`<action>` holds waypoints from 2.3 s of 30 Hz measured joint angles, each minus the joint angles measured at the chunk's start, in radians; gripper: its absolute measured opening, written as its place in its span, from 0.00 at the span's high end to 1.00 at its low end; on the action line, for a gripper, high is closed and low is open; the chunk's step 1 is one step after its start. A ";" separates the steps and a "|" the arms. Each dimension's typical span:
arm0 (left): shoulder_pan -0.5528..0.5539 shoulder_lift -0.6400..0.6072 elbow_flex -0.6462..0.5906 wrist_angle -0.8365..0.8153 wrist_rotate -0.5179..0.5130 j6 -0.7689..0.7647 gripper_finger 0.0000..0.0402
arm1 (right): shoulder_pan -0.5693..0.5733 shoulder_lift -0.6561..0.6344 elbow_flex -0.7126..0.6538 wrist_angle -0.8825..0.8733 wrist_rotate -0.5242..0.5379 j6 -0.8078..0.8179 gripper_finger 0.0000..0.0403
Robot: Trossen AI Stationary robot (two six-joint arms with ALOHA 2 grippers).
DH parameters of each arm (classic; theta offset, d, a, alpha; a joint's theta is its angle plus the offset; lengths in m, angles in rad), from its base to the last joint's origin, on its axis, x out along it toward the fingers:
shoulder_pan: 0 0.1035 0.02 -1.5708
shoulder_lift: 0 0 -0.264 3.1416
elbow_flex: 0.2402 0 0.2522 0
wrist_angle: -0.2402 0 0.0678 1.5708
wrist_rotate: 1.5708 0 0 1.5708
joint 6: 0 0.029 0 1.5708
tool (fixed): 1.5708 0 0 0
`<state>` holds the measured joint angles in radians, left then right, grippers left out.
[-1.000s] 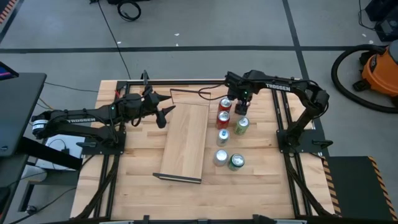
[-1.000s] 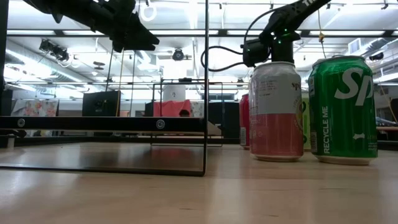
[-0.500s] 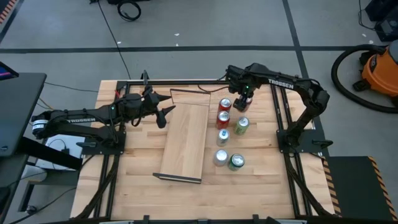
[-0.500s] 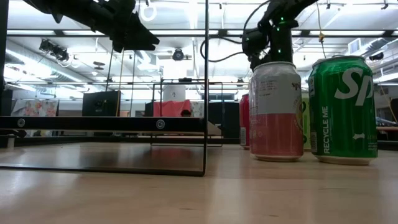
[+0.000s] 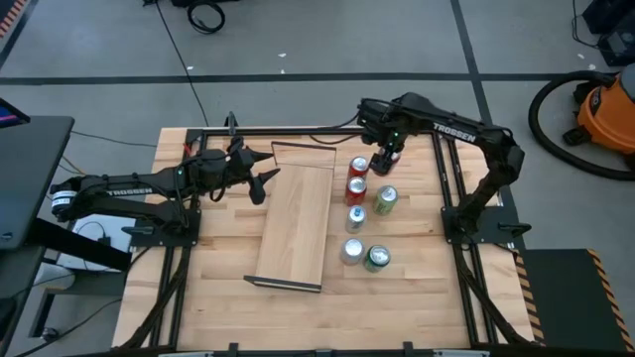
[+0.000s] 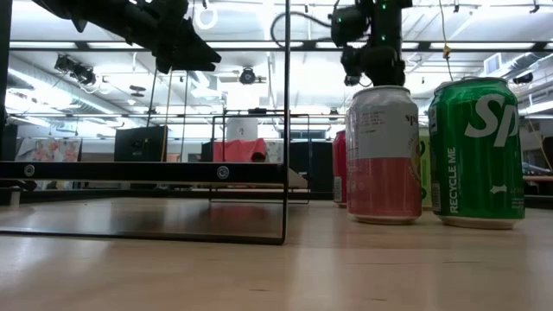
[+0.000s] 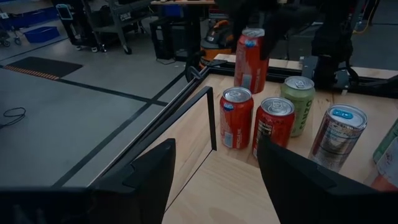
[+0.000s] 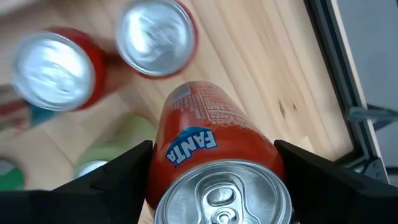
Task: Place canned beverage on shelf
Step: Put the right orange soda can on the shelf
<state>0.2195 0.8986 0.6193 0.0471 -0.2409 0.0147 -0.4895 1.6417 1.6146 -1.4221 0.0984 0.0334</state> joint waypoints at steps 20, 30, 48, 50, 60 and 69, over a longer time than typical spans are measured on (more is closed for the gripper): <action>0.000 0.000 0.000 0.001 0.000 -0.006 0.41 | 0.183 0.004 0.171 -0.046 -0.073 0.094 0.19; -0.031 -0.003 0.000 -0.059 0.034 -0.029 0.41 | 0.258 0.117 0.298 -0.010 -0.073 0.077 0.19; -0.123 0.064 0.000 0.017 0.055 -0.012 0.41 | 0.328 0.322 0.628 -0.051 -0.014 -0.085 0.19; -0.124 0.099 0.020 0.046 0.071 -0.011 0.41 | 0.327 0.322 0.628 -0.053 -0.014 -0.088 0.19; -0.151 0.319 0.195 0.059 0.081 0.050 0.24 | 0.353 0.322 0.628 -0.040 -0.013 -0.121 0.19; -0.149 0.450 0.253 0.126 0.081 0.110 0.09 | 0.406 0.322 0.628 -0.015 -0.014 -0.135 0.19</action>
<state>0.0708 1.3490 0.8726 0.1734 -0.1600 0.1249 -0.0831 1.9633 2.2425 -1.4367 0.0849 -0.1012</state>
